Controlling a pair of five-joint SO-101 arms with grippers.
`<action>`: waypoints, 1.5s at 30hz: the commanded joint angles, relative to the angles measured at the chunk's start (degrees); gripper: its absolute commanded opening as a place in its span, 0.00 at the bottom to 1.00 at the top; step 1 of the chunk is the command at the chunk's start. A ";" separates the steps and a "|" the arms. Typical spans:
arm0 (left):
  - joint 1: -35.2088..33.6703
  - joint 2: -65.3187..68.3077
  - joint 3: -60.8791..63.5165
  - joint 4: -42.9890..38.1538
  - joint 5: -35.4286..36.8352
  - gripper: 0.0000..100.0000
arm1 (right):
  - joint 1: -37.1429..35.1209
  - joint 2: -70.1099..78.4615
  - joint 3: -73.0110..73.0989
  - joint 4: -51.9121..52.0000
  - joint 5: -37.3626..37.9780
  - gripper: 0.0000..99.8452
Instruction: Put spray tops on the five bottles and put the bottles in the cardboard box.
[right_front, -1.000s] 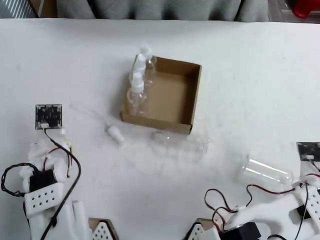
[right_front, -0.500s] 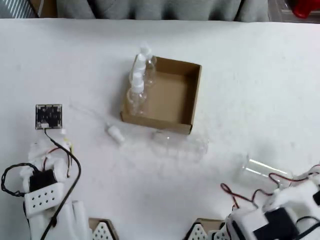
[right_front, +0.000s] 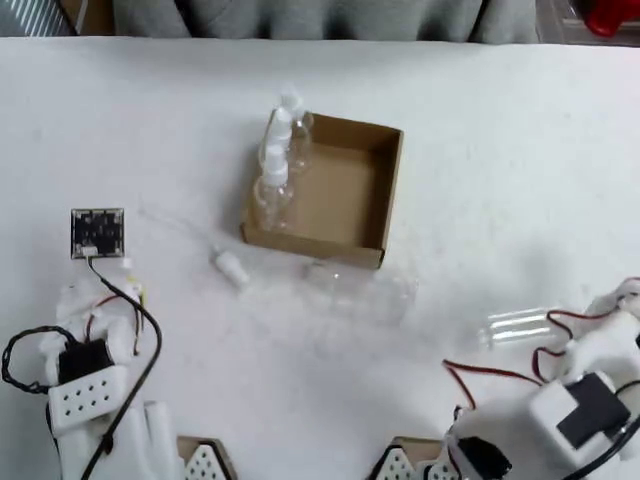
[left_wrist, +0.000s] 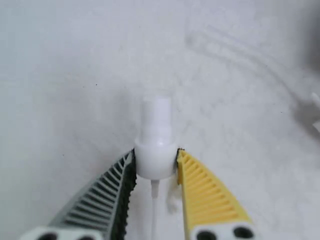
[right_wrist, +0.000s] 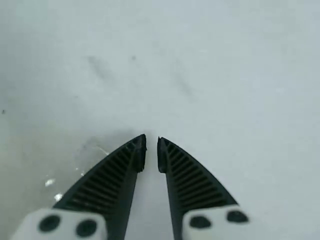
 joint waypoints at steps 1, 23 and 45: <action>0.84 -1.19 -0.26 -1.05 -0.70 0.02 | -3.38 1.27 -6.24 -0.31 -3.78 0.02; 2.33 -1.19 0.62 -3.25 -0.79 0.02 | -14.37 3.65 -24.62 16.04 -8.97 0.02; 2.95 -1.19 0.70 -3.16 -0.79 0.02 | -9.45 -14.55 -12.04 33.19 -27.34 0.17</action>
